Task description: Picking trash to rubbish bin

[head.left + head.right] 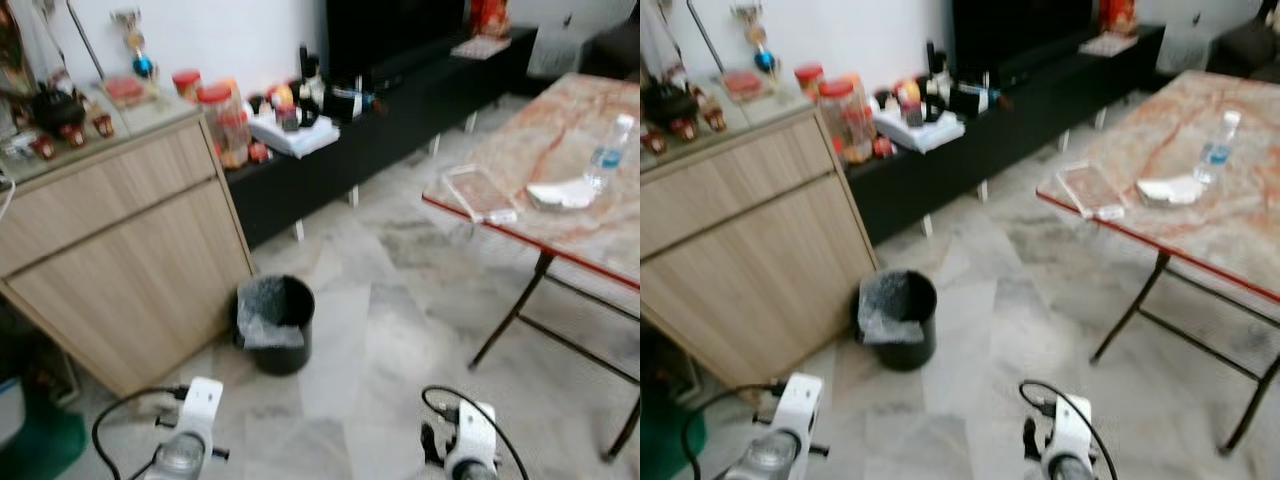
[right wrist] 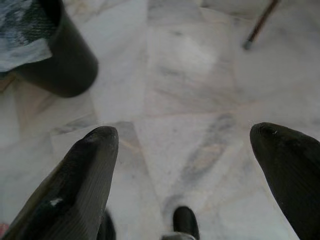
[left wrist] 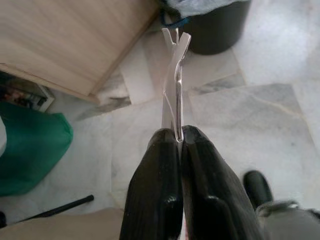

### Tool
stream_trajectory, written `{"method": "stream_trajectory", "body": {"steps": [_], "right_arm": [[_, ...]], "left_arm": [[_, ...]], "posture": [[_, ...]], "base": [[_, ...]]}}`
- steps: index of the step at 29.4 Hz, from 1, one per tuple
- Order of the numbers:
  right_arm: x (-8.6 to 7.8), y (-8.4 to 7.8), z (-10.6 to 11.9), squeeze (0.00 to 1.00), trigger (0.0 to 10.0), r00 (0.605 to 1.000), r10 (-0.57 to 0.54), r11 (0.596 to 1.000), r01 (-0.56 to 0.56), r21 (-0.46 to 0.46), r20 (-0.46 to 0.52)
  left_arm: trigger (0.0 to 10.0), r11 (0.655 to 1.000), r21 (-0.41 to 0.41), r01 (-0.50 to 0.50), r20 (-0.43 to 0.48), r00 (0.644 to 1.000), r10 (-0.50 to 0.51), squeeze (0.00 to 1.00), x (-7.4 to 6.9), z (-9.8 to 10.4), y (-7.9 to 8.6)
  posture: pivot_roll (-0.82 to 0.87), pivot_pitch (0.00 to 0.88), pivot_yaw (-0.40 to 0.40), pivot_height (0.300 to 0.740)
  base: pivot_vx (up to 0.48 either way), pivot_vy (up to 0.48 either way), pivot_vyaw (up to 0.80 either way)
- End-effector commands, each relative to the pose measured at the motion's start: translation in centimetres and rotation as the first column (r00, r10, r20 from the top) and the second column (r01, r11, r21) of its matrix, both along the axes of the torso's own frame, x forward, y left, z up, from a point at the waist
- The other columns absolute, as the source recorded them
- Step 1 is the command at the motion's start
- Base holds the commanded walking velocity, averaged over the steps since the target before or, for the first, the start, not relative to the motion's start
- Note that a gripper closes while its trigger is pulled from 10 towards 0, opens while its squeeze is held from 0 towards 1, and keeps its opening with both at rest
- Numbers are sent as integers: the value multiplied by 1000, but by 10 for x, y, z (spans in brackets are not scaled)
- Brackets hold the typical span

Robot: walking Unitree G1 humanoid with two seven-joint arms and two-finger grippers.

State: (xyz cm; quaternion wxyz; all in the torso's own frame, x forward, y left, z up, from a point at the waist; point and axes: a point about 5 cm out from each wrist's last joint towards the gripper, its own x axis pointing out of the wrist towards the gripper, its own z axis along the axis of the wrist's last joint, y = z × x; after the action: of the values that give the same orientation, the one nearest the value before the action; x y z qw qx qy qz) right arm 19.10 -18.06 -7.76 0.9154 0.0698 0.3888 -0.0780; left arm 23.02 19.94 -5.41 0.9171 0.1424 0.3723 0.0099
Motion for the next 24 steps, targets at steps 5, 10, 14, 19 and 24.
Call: {"method": "stream_trajectory", "body": {"steps": [5, 10, 14, 19, 24], "right_arm": [[3, 13, 0, 0, 10000, 999, 38, 999, -38, 12, 7], [2, 14, 0, 0, 10000, 1000, 30, 999, -30, 21, 5], [1, 14, 0, 0, 10000, 999, 34, 999, -34, 21, 4], [1, 15, 0, 0, 10000, 999, 37, 999, -37, 22, 4], [2, 16, 0, 0, 10000, 999, 40, 999, -41, 25, 6]], "left_arm": [[10000, 999, 35, -11, -13, 1000, 11, 0, -3, 1, 13], [10000, 999, 38, -7, -13, 1000, 7, 0, -3, 1, 14], [10000, 999, 41, -3, -12, 1000, 3, 0, -2, 1, 14], [10000, 999, 44, 1, -9, 1000, -1, 0, -1, 2, 14], [10000, 999, 44, 3, -4, 1000, -3, 0, 0, 2, 14]], "posture": [[-76, 0, 87, 740], [-77, 0, 91, 740], [-78, 0, 92, 740], [-78, 0, 94, 740], [-77, 0, 95, 740]], "base": [[337, 0, 536], [338, 0, 386], [334, 0, 0], [337, 0, 0], [339, 0, 0]]}}
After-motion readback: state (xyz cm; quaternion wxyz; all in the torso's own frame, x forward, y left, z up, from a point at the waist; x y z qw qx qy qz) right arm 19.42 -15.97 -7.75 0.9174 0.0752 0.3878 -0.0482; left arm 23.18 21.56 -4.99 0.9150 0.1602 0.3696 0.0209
